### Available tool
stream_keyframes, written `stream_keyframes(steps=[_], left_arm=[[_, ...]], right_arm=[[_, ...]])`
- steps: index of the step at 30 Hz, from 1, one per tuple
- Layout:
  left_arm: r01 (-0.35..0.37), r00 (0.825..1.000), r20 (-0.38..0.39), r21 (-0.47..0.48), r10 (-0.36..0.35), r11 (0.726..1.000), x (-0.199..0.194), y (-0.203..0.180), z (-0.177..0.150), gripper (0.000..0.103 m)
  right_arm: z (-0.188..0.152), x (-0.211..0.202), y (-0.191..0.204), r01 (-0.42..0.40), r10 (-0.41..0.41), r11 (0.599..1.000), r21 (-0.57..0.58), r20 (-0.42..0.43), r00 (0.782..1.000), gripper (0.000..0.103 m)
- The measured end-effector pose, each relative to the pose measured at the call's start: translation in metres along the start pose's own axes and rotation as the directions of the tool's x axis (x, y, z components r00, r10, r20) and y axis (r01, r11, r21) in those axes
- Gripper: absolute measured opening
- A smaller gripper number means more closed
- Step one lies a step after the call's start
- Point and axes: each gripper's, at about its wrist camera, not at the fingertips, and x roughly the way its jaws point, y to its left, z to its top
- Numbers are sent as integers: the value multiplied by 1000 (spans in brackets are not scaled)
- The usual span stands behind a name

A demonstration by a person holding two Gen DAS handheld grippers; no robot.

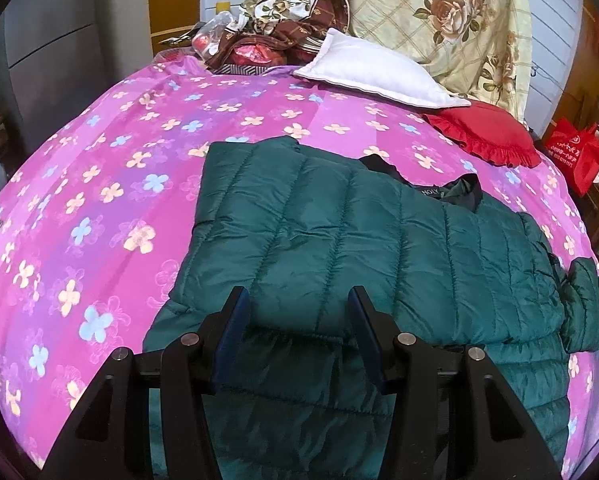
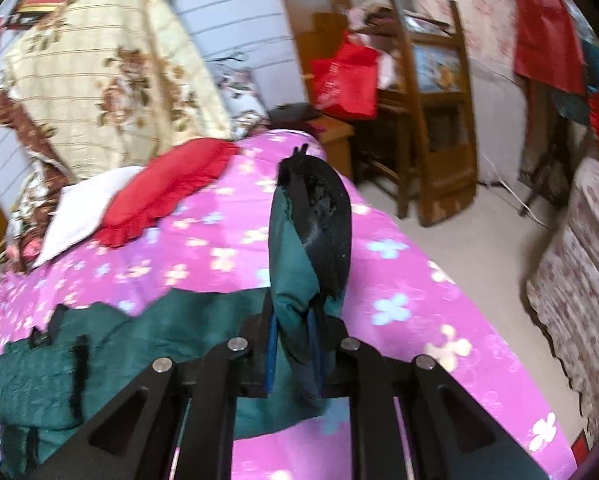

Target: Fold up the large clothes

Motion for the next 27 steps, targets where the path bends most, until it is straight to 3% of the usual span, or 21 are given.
stream_keyframes(steps=[6,13,27], left_arm=[[7,1000,10,-4,-7,1000,-5,5,0,29],[16,1000,11,-22,-15,1000,-8,12,0,29],[11,1000,15,-55,-10,998,-8,34,4,29]], right_arm=[[-2,-16,50,-128,127,989,-78,-14,992,13],[-15,-24,115,-259,251,952,-167,-64,966,13],[-63,-24,245,-417,371,860,-295,-198,907,13]])
